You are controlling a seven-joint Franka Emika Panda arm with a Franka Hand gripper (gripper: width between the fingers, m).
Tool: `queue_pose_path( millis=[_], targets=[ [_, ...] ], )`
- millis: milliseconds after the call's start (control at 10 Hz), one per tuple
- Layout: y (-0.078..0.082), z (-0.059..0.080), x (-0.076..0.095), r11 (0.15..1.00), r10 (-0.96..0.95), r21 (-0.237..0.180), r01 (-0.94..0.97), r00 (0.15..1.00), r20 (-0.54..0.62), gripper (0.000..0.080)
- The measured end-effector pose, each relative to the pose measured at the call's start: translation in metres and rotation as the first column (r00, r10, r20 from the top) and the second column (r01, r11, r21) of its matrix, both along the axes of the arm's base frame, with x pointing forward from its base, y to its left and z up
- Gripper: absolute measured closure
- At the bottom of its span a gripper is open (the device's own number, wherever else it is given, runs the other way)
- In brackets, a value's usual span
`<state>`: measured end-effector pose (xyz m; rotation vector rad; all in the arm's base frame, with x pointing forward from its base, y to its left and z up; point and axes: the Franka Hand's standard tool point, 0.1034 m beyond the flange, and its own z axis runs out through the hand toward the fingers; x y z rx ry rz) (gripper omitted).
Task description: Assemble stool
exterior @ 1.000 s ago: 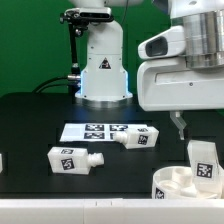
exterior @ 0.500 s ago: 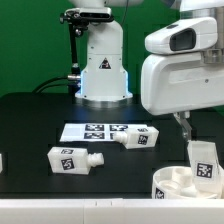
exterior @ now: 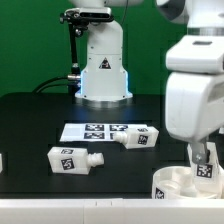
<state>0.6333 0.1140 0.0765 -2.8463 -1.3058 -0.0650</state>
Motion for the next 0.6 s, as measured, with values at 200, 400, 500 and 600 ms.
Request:
queue_pose_path(
  millis=[200, 400, 500, 600],
  targets=[
    [-0.0051, -0.0131, -0.0006, 0.991, 0.13, -0.006, -0.13, 0.991, 0.015, 0.0151],
    [-0.006, -0.0138, -0.0009, 0.996, 0.092, -0.005, -0.092, 0.996, 0.013, 0.0151],
    [-0.0062, -0.0141, -0.001, 0.998, 0.058, -0.002, -0.058, 0.998, 0.012, 0.0279],
    [-0.0061, -0.0142, -0.0011, 1.0, -0.007, 0.001, 0.007, 1.0, 0.01, 0.0414]
  ],
)
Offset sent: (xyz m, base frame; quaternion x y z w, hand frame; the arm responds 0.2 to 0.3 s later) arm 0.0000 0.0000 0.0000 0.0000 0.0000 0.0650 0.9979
